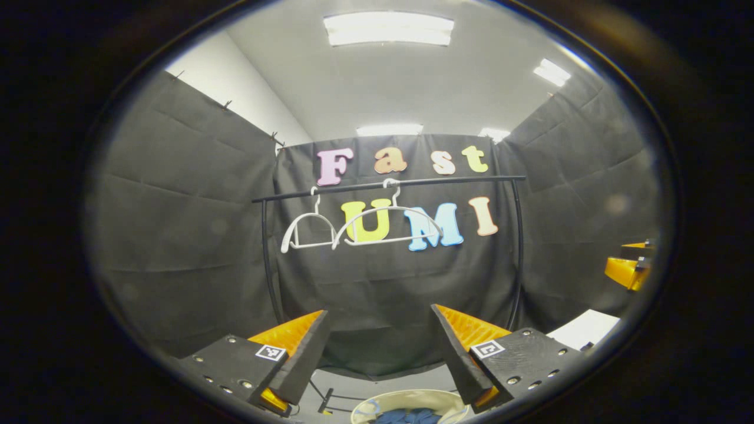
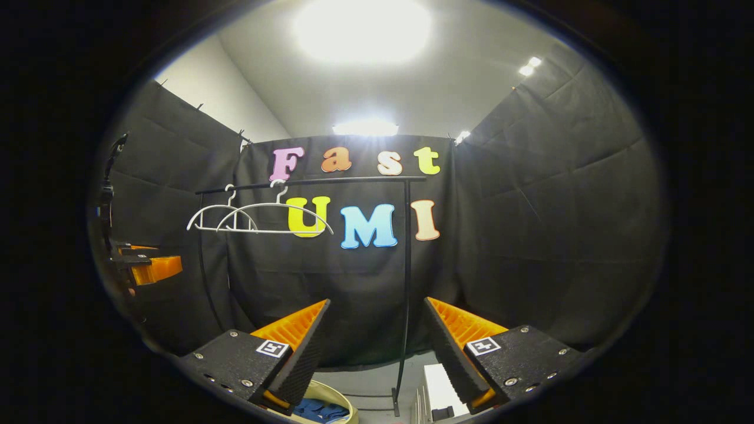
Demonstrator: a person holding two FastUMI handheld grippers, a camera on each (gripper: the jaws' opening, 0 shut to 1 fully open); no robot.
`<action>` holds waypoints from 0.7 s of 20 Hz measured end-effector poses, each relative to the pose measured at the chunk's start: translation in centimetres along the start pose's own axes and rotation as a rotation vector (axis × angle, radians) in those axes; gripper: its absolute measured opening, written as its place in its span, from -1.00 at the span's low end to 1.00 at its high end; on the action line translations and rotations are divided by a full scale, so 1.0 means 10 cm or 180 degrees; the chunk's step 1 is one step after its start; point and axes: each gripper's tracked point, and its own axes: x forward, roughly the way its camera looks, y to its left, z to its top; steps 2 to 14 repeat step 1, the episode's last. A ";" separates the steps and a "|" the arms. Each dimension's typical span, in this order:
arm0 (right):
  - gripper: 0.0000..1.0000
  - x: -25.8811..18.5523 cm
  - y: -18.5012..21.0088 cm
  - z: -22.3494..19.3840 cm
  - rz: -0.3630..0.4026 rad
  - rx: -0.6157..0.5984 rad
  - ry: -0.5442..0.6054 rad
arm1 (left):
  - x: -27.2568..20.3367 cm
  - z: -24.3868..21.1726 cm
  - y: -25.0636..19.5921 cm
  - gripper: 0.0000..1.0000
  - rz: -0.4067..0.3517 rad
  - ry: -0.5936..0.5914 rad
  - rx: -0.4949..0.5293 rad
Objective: Grasp the clothes on the hanger with both hands and then place them into the laundry hamper below.
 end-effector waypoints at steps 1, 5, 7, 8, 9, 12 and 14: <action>0.87 0.03 0.01 -0.01 -0.0002 0.0004 0.0000 | 0.01 -0.02 0.01 0.99 0.0013 0.0000 0.0003; 0.87 0.03 0.01 -0.01 -0.0002 0.0004 0.0000 | 0.01 -0.02 0.01 0.99 0.0013 0.0000 0.0003; 0.87 0.03 0.01 -0.01 -0.0002 0.0004 0.0000 | 0.01 -0.02 0.01 0.99 0.0013 0.0000 0.0003; 0.87 0.03 0.01 -0.01 -0.0002 0.0004 0.0000 | 0.01 -0.02 0.01 0.99 0.0013 0.0000 0.0003; 0.87 0.03 0.01 -0.01 -0.0002 0.0004 0.0000 | 0.01 -0.02 0.01 0.99 0.0013 0.0000 0.0003; 0.87 0.03 0.01 -0.01 -0.0002 0.0004 0.0000 | 0.01 -0.02 0.01 0.99 0.0013 0.0000 0.0003; 0.87 0.03 0.01 -0.01 -0.0002 0.0004 0.0000 | 0.01 -0.02 0.01 0.99 0.0013 0.0000 0.0003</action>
